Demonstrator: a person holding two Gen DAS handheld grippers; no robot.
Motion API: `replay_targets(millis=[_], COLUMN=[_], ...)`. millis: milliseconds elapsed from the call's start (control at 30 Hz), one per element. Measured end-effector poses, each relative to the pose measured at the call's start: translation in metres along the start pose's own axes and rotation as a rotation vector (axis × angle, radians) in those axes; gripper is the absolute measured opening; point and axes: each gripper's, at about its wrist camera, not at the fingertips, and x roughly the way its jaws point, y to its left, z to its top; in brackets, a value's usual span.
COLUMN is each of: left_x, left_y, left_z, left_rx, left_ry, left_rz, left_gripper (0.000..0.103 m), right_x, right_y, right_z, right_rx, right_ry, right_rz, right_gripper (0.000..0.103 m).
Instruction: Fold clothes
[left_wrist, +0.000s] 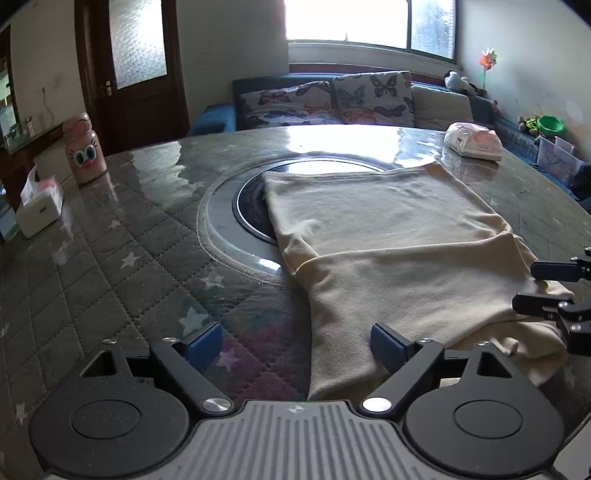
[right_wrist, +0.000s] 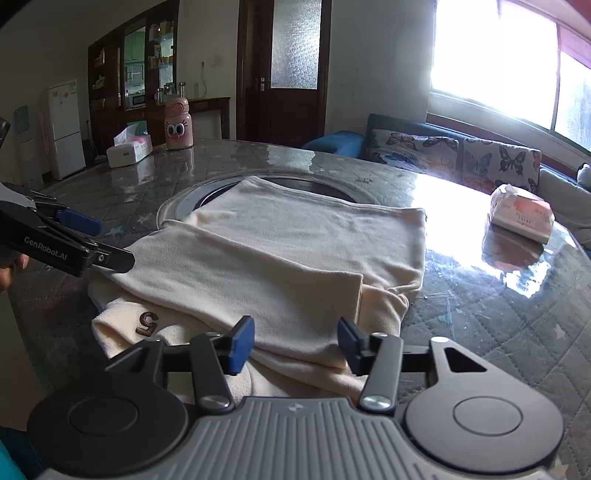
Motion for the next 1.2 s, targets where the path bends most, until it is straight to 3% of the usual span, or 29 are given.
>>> replay_targets(millis=[167, 233, 300, 433, 500, 700, 967, 1200], left_x=[0.001, 0.002, 0.003, 0.005, 0.006, 0.007, 0.009, 0.011], left_y=[-0.005, -0.007, -0.007, -0.008, -0.009, -0.009, -0.008, -0.009], left_z=[0.0, 0.0, 0.0, -0.001, -0.001, -0.001, 0.0, 0.001], left_rx=[0.003, 0.004, 0.005, 0.008, 0.007, 0.01, 0.015, 0.025], left_ry=[0.024, 0.029, 0.035, 0.05, 0.055, 0.061, 0.068, 0.072], left_rz=[0.047, 0.055, 0.063, 0.075, 0.078, 0.08, 0.08, 0.08], left_gripper=[0.1, 0.101, 0.103, 0.103, 0.103, 0.103, 0.103, 0.103], right_x=[0.0, -0.001, -0.002, -0.003, -0.003, 0.004, 0.019, 0.014], right_y=[0.0, 0.001, 0.001, 0.002, 0.002, 0.004, 0.0, -0.013], right_z=[-0.001, 0.0, 0.0, 0.004, 0.007, 0.016, 0.01, 0.012], right_rx=[0.008, 0.009, 0.008, 0.004, 0.004, -0.006, -0.015, 0.008], right_ry=[-0.001, -0.005, -0.011, -0.027, -0.035, -0.054, 0.011, -0.006], right_rz=[-0.011, -0.013, -0.017, -0.023, -0.026, -0.041, -0.084, -0.117], right_gripper=[0.065, 0.067, 0.078, 0.079, 0.086, 0.09, 0.091, 0.095])
